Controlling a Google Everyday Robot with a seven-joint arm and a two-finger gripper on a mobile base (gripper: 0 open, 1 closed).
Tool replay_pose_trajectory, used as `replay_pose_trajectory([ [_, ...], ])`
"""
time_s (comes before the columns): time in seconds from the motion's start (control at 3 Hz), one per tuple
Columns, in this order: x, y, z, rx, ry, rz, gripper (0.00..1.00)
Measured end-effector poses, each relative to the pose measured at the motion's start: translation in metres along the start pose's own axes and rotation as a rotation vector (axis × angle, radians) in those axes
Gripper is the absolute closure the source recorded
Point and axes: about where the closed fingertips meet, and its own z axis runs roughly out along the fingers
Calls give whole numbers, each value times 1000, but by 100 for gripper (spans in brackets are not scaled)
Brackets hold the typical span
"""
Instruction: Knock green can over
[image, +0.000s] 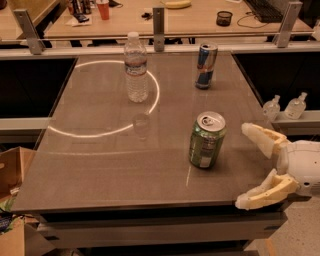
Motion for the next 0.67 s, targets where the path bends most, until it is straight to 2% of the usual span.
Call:
replay_pose_trajectory([
  [0.67,8,-8,52,-10,-31,-43,0],
])
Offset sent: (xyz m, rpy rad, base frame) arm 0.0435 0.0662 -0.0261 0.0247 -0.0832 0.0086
